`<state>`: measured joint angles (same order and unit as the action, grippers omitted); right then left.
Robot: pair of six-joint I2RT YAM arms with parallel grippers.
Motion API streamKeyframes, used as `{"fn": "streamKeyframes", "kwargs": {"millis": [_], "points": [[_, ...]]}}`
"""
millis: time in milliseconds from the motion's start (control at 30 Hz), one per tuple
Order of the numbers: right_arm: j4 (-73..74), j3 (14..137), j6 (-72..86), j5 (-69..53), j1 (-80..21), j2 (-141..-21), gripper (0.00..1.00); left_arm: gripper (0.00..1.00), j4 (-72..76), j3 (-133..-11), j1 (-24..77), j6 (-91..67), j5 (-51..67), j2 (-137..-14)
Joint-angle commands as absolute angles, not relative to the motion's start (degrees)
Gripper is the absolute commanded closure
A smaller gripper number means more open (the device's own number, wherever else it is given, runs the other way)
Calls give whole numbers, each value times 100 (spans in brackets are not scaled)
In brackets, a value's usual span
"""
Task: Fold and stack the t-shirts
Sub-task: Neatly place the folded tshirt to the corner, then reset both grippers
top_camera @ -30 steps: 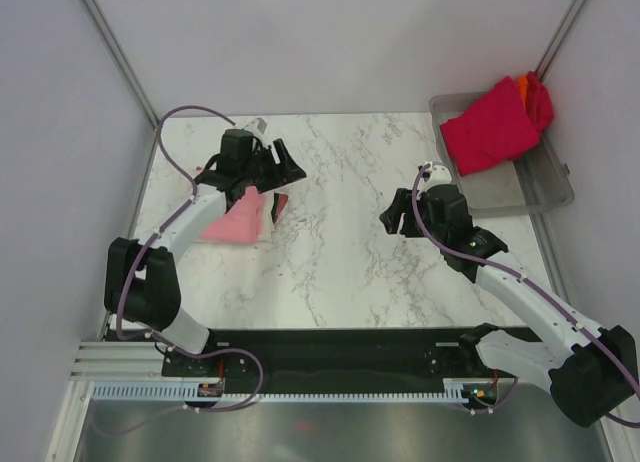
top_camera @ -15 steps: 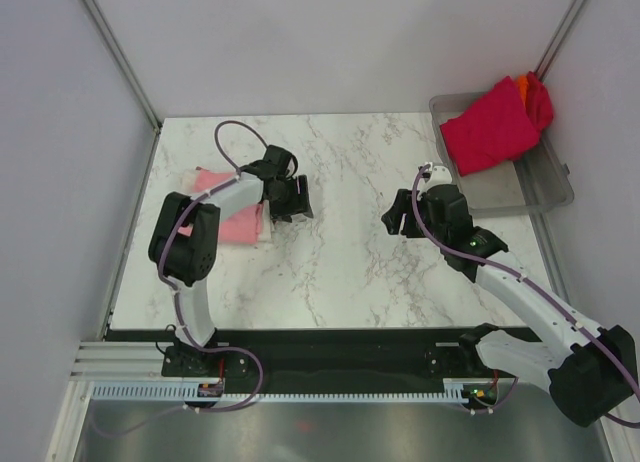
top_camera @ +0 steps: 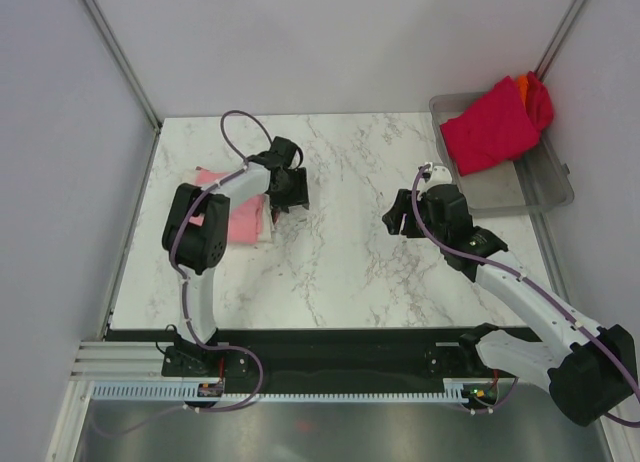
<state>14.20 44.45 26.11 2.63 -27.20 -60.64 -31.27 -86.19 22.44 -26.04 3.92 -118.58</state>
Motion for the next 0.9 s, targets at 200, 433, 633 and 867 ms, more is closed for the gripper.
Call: {"fn": "streamKeyframes", "kwargs": {"millis": [200,433,633,867], "points": [[1327,4395,2610,220,-2689,-5968,33,37,-3323,-8070,1232,-2259,-133,-11883],[1345,4377,2628,229,-2663,-5959,33,41,-3077,-7629,932,-2153,-220,-11110],[1406,4351,2645,246,-2646,-5854,33,39,-3085,-7383,791,-2240,-475,-10468],[1564,4342,2549,448,-2628,-5713,8,31,-2462,-6602,1386,-2496,-87,-9019]]}}
